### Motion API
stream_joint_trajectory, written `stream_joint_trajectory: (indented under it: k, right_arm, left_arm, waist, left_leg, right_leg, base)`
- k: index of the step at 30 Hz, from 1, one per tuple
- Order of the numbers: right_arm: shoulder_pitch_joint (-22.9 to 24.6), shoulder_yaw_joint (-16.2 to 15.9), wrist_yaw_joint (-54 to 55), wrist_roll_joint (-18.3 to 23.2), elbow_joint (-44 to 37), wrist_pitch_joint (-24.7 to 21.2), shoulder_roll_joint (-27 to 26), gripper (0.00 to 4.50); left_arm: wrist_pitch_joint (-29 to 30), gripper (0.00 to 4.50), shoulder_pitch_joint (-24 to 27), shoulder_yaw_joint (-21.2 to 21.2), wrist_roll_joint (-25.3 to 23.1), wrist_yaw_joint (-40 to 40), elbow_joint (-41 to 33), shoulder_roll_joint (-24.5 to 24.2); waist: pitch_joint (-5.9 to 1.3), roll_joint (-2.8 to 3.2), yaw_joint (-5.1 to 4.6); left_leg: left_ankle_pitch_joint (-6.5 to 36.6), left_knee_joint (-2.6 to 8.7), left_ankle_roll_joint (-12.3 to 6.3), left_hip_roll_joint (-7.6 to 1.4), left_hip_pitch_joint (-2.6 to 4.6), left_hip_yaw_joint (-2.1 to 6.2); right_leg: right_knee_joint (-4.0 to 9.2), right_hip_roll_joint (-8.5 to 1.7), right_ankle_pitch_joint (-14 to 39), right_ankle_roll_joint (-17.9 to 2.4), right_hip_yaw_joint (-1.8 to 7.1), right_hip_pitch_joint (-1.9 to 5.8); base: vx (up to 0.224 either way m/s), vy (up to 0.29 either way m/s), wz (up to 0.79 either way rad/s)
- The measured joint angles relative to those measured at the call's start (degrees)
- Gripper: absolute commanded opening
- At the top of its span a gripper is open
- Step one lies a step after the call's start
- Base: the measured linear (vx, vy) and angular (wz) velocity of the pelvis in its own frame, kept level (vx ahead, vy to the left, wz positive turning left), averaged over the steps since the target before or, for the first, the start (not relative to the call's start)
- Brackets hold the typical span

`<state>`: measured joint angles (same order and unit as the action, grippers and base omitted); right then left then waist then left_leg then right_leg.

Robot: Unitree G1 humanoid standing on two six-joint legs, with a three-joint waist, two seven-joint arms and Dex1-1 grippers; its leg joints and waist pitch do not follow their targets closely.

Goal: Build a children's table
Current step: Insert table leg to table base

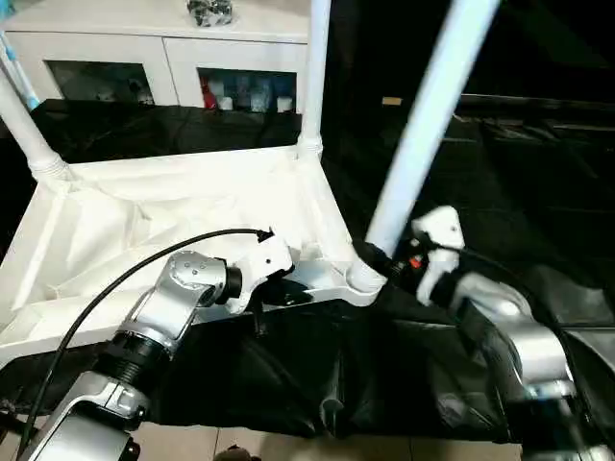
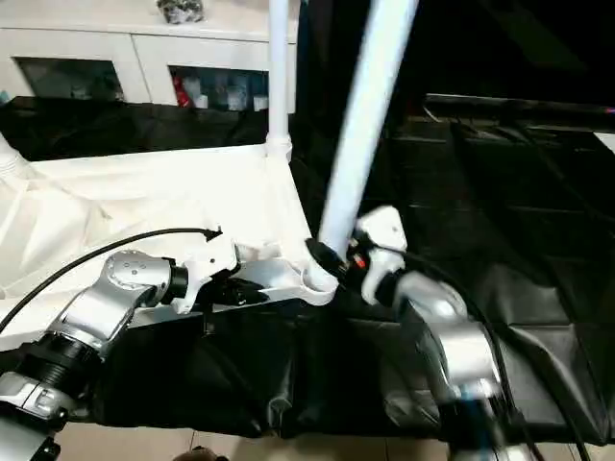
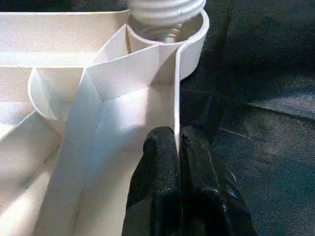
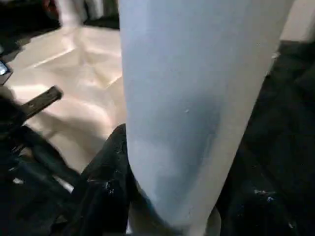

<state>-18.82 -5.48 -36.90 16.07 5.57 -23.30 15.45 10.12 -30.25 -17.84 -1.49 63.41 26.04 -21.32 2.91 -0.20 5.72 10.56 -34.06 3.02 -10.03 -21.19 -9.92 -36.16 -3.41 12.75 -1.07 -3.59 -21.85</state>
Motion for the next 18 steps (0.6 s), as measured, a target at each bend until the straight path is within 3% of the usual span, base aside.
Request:
stream_joint_trajectory:
  k: [9,18]
  right_arm:
    - [-4.4,-0.6,-2.9,-0.3,6.4,0.2,0.1,1.89]
    - [-4.5,-0.7,-3.8,-0.5,6.1,-0.7,0.9,1.89]
  left_arm:
    - [-0.2,0.0,0.5,0.1,0.1,0.0,-0.4,0.3]
    - [-0.3,0.0,0.5,0.0,0.0,0.0,-0.5,0.1]
  waist:
    - [-0.07,-0.13,-0.04]
    - [-0.09,-0.14,0.08]
  left_leg:
    - [0.0,0.0,-0.01,0.0,0.03,-0.03]
    - [0.0,0.0,-0.01,0.0,0.03,-0.04]
  right_leg:
    - [0.0,0.0,0.0,0.0,0.02,0.01]
    - [0.01,0.0,0.0,0.0,0.02,0.02]
  base:
    - [0.0,0.0,0.0]
    - [0.0,0.0,0.0]
